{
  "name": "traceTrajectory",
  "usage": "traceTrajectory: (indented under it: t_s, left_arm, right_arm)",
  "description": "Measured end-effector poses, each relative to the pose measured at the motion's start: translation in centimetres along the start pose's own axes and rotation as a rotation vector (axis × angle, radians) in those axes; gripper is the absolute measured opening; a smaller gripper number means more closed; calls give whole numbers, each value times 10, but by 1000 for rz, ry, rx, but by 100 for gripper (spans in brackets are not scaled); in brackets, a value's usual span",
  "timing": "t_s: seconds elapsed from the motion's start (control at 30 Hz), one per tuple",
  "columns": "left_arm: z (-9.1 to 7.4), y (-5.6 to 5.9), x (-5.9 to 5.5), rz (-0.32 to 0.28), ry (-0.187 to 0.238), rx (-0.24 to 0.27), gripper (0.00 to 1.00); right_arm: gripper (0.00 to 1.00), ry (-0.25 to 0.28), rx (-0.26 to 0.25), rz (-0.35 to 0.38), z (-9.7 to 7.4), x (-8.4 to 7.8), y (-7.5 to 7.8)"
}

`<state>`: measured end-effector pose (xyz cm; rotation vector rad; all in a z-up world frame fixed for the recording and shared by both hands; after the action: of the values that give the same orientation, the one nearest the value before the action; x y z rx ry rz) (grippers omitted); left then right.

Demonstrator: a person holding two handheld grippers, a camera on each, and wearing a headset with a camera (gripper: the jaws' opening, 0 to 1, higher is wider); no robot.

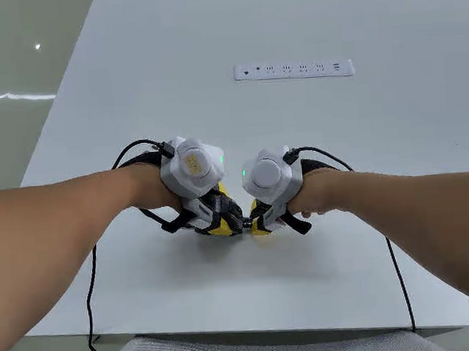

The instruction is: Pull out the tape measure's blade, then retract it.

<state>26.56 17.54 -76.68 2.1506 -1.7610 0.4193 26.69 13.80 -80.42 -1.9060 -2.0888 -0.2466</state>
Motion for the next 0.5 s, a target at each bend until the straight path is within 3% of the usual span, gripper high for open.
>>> traceTrajectory:
  t_s: [0.13, 0.2, 0.33, 0.5]
  left_arm:
    - [0, -1, 0, -2, 0, -2, 36]
    - [1, -2, 0, -1, 1, -1, 36]
    - [2, -3, -1, -2, 3, 1, 36]
    - [2, -6, -1, -15, 7, 4, 36]
  right_arm:
    - [19, 1, 7, 8, 0, 2, 0]
    - [25, 44, 23, 71, 0, 11, -1]
    - [20, 12, 7, 9, 5, 12, -2]
    - [16, 11, -2, 2, 4, 8, -1]
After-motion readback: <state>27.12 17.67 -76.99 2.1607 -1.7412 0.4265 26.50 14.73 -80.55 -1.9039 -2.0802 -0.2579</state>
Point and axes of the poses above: the centre of the closed fingertips' face, and the gripper's own axes: z roughly forward along the fingers, y roughly to its right, x roughly out of its top, the point moved 2 cm from there along -z, roughly backward along the fingers, and after that the axes turned 8 degrees about -y, right-handed, at the moved point
